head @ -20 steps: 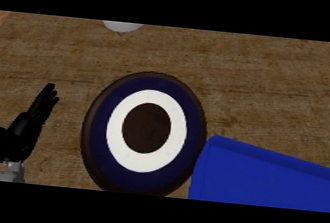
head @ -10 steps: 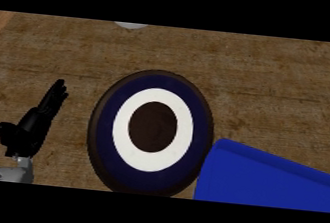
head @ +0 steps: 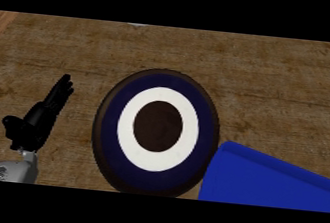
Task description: Pick the squash from the tray and place it in the plate
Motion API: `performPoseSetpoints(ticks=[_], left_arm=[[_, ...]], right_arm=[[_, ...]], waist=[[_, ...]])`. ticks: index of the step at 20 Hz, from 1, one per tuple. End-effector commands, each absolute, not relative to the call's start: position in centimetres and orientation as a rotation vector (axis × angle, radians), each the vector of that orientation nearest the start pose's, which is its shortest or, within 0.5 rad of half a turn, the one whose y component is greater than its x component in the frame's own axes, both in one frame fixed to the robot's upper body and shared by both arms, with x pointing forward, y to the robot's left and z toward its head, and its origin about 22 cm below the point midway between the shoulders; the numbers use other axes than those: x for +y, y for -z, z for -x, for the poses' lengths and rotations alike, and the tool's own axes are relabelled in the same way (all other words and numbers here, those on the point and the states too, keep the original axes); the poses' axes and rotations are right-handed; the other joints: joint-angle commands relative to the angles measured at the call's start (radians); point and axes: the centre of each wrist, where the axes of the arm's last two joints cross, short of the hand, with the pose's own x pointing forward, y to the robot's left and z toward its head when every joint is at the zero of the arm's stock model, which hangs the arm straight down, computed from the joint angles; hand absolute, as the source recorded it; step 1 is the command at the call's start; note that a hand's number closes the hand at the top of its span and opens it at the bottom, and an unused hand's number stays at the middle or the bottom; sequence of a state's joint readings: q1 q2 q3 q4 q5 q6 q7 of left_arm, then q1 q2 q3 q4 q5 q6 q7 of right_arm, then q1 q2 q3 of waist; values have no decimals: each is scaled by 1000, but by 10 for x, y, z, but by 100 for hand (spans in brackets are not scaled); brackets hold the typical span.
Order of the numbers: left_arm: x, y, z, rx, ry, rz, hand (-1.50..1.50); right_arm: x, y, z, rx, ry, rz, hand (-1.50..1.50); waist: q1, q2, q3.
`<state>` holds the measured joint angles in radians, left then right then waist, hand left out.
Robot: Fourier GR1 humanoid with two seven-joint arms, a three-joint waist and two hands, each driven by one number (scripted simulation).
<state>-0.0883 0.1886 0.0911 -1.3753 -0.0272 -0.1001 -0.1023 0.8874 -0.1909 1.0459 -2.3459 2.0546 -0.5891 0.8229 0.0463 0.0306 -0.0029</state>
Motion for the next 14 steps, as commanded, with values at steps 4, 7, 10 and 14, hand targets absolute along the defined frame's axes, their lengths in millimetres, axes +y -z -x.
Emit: performPoseSetpoints(ticks=[4,7,10,14], left_arm=[[278,12,-266,-1559,181,-92,0],[290,7,-267,-1571,189,-119,0],[293,9,-264,-1557,187,-123,0],[288,8,-268,-1555,190,-106,0]], right_arm=[[-90,-121,-45,-1529,-12,1172,-150],[-90,-113,-48,-1454,-11,1174,-150],[-89,-112,-51,-1425,12,1117,-150],[-96,-121,-59,-1506,148,1076,-150]], waist=[[9,6,4],[11,4,5],[25,6,5],[13,-3,8]])
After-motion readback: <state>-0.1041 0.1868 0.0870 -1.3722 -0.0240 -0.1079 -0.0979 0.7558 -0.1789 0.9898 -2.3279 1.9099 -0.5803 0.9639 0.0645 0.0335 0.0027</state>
